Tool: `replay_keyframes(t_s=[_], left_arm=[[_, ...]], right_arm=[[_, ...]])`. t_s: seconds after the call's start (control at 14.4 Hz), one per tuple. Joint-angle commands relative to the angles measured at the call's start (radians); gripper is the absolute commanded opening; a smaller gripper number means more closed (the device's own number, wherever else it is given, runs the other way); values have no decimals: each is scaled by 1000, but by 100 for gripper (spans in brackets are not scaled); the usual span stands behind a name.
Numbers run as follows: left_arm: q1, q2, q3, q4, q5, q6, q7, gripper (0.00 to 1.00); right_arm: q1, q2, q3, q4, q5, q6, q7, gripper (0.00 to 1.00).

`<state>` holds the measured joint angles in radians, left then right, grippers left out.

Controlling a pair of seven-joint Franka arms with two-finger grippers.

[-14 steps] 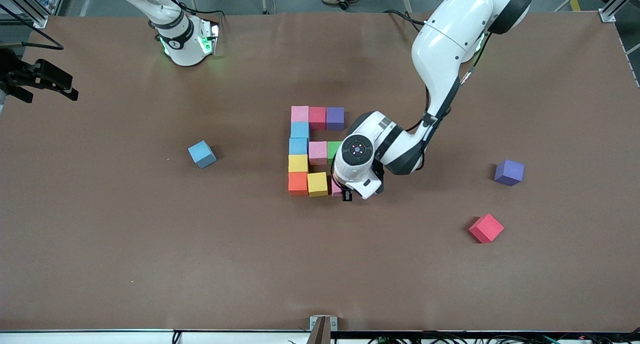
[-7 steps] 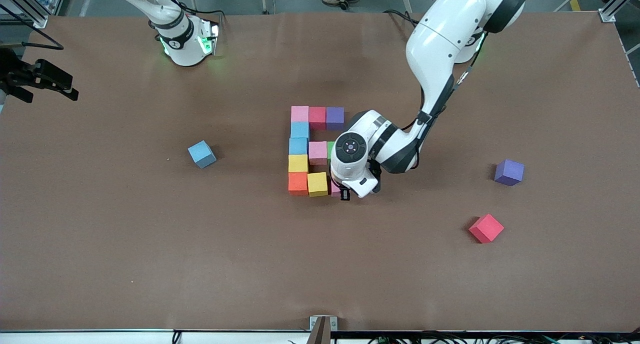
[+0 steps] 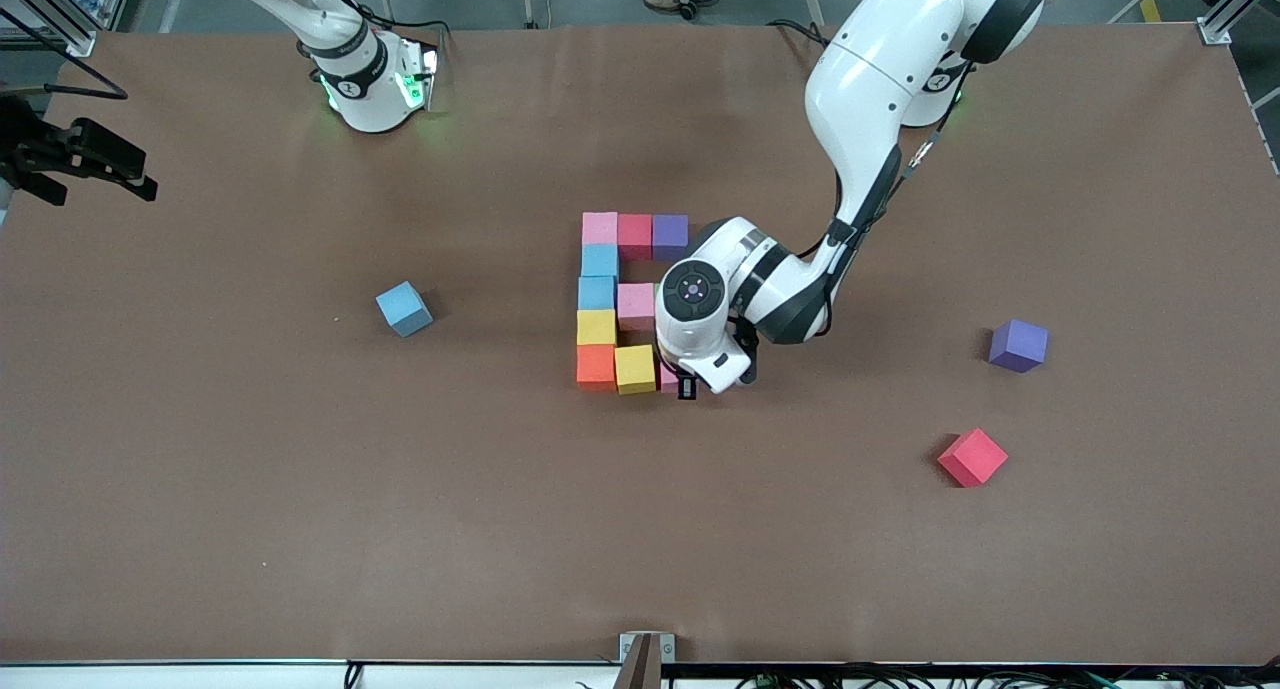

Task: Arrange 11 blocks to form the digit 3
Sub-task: 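Lower the light pink cube below the green cube and open the left gripper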

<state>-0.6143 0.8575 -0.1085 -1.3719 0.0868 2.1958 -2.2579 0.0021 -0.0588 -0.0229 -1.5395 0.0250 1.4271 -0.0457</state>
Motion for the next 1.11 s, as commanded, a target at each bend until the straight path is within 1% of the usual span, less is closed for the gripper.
replay_keyframes(t_s=[0.0, 1.04], left_arm=[[-13, 34, 9, 47, -1, -8, 0, 43], [-16, 35, 6, 62, -2, -4, 28, 44]], right_arm=[[-8, -15, 9, -17, -7, -2, 3, 100], [-11, -15, 8, -19, -7, -2, -2, 100]])
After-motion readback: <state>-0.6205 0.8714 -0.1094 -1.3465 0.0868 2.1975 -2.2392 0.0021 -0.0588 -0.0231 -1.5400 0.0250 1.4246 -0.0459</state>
